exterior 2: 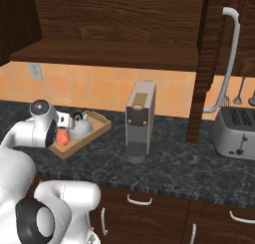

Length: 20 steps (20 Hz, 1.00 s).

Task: Pick the kettle from the counter and place it on the tray. Then pick the mug from the cabinet and place it on the tray. Then close the cabinet doors.

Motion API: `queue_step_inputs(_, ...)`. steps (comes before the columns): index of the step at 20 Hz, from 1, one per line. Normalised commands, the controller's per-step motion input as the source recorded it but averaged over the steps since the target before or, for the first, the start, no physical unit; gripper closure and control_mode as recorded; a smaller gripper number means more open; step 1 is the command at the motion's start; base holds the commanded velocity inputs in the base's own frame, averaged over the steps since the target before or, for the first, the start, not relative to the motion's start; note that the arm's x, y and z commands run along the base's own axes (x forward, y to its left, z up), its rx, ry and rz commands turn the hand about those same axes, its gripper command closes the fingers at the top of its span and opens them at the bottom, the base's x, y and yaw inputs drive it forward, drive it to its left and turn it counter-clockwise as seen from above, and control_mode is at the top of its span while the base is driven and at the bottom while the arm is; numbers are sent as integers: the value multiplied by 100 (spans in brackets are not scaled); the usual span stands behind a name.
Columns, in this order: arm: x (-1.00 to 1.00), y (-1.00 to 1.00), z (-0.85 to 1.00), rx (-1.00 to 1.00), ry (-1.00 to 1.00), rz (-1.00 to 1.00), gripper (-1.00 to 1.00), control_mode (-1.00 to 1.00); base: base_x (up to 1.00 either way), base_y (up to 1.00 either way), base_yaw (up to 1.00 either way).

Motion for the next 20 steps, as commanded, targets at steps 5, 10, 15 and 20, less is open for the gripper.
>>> queue_step_inputs(5,-39,11,0,0,-4,3,100,-100,0,0,0)
queue_step_inputs(10,-34,31,5,-5,-22,0,100,-100,0,0,0)
queue_step_inputs(15,-40,33,3,-18,-27,0,100,-100,0,0,0)
queue_step_inputs(20,-22,49,5,-19,-30,0,100,-100,0,0,0)
